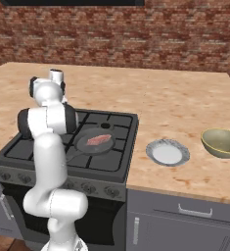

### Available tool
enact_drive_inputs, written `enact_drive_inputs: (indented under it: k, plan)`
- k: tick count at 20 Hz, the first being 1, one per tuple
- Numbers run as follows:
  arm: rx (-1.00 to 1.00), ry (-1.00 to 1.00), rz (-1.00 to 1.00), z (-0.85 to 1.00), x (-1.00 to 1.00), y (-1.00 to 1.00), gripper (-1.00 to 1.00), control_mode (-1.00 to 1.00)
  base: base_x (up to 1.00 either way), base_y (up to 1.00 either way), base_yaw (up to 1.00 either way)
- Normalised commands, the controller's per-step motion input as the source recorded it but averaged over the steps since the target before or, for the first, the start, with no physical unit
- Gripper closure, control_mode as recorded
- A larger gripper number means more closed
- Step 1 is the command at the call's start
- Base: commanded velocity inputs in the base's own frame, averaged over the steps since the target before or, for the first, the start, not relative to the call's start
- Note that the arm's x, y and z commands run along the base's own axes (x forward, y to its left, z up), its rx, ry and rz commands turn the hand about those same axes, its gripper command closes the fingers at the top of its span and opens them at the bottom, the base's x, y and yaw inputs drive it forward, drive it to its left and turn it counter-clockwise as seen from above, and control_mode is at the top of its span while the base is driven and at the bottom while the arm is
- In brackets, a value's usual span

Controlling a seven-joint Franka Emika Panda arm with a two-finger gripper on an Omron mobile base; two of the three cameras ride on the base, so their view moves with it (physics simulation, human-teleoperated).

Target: Place one of the steaks on the plate and the other in the bowl. Then place the bowl in the fridge.

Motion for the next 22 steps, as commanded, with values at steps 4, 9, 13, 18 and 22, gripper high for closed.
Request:
enact_drive_inputs:
  k: [4, 9, 13, 18, 22]
  plan:
    - [0.0, 0.01, -0.01, -0.13, 0.24, 0.09, -1.0, -1.0, 0.0, 0.0, 0.0]
    - [0.0, 0.0, -0.01, -0.1, 0.24, 0.07, -1.0, -1.0, 0.0, 0.0, 0.0]
    - [0.0, 0.02, -0.02, -0.12, 0.29, 0.03, -1.0, -1.0, 0.0, 0.0, 0.0]
    - [-0.01, 0.03, -0.02, -0.12, 0.29, 0.06, -1.0, -1.0, 0.0, 0.0, 0.0]
    - [-0.02, 0.02, -0.03, -0.09, 0.3, 0.15, -1.0, -1.0, 0.0, 0.0, 0.0]
